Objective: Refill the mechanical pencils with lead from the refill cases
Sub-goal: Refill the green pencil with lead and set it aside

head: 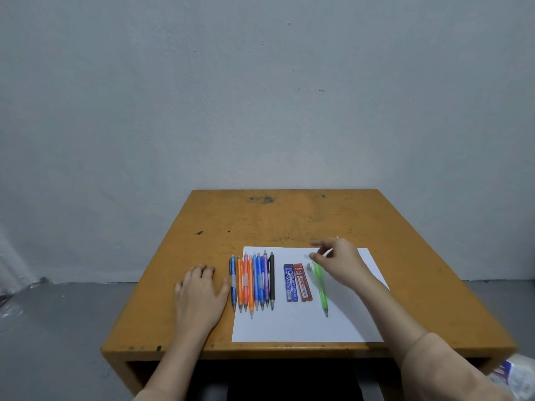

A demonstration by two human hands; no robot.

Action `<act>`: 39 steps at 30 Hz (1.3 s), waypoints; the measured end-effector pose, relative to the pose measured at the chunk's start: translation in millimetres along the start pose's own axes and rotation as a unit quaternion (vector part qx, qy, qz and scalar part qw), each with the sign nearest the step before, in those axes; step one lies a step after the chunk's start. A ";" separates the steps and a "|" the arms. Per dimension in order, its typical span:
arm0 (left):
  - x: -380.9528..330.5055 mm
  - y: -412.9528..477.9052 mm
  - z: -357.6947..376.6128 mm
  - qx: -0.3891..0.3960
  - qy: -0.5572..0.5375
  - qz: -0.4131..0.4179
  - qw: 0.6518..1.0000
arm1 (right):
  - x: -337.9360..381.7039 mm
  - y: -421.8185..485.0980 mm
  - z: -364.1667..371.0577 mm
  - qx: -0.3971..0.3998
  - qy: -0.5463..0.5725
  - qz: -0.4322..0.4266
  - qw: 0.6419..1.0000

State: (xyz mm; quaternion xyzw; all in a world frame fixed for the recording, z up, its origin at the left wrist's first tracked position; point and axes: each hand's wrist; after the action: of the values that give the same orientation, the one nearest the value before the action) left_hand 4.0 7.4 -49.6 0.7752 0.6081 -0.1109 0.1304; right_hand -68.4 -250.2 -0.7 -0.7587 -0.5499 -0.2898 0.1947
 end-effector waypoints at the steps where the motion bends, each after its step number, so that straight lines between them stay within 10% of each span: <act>1: -0.1 -0.1 -0.3 0.000 0.001 0.000 1.000 | 2.9 -0.7 -2.8 0.009 -0.004 -0.018 1.000; 16: -0.4 1.3 -0.3 0.001 0.003 -0.002 1.000 | 6.9 16.2 -5.9 0.256 -0.255 -0.104 0.927; 39: 2.9 1.4 3.6 -0.008 -0.023 -0.001 1.000 | 28.0 -8.4 1.0 0.182 -0.087 -0.148 0.968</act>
State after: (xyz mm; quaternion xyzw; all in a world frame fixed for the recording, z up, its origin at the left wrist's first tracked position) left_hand 6.0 8.5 -53.8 0.7706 0.6066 -0.1240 0.1509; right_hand -69.7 -226.8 16.6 -0.6429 -0.7145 -0.1434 0.2356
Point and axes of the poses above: each hand's wrist, its own y-axis towards the middle knuckle, its own z-axis out of the palm, x = y × z, and after that the axes turned 8 degrees about x, right-handed
